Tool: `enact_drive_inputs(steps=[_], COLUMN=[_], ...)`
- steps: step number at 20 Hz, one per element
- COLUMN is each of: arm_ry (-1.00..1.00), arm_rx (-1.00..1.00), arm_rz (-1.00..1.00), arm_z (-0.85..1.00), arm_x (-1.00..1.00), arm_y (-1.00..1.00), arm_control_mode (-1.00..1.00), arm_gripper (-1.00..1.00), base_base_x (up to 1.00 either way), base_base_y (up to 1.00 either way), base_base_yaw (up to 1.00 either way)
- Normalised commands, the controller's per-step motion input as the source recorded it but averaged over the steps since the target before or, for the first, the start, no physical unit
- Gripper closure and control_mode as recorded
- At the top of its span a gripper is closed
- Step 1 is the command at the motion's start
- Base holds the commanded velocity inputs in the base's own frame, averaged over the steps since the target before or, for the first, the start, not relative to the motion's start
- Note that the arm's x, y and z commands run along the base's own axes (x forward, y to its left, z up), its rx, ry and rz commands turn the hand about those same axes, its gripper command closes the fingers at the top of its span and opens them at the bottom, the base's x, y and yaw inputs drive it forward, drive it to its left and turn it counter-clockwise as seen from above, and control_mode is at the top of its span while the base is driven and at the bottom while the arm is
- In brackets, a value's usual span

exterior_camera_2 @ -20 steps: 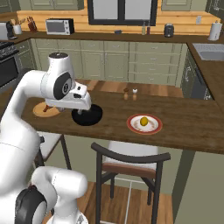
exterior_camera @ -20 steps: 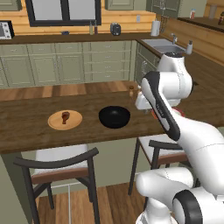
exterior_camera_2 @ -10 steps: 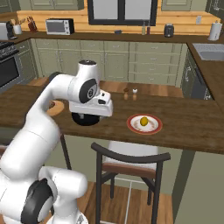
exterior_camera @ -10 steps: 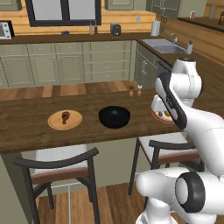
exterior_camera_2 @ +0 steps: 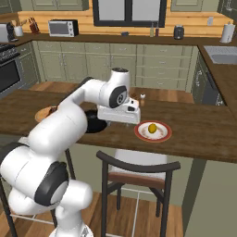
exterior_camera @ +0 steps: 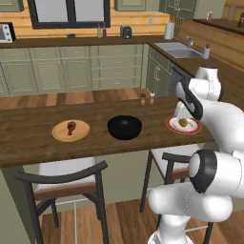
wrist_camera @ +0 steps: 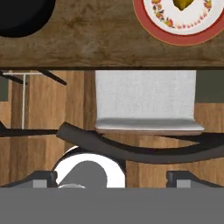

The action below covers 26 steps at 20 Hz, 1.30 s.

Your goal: Pick the chicken drumstick and lemon from their plates and place them in the bowl. Then put the bowl in the fridge.

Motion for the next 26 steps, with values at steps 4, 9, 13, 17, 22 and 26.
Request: enact_drive_inputs(steps=[4,9,13,17,22,26], arm_ry=[0.00,0.00,0.00,0.00,-0.08,-0.24], arm_rx=[0.00,0.00,0.00,0.00,0.00,0.00], arm_rz=[-0.10,-0.05,0.00,0.00,0.00,0.00], arm_z=[-0.36,-0.31,-0.30,-0.29,-0.41,-0.43], arm_x=[0.58,0.67,0.66,0.71,0.61,0.30], arm_y=[-0.54,-0.49,-0.35,-0.21,-0.16,-0.11], arm_control_mode=[-1.00,-1.00,-1.00,-1.00,-1.00,-1.00], arm_gripper=[-1.00,-1.00,-1.00,-1.00,-1.00,-1.00], base_base_x=[0.00,0.00,0.00,0.00,0.00,0.00], base_base_y=[0.00,0.00,0.00,0.00,0.00,0.00], base_base_yaw=[0.00,0.00,0.00,0.00,0.00,0.00])
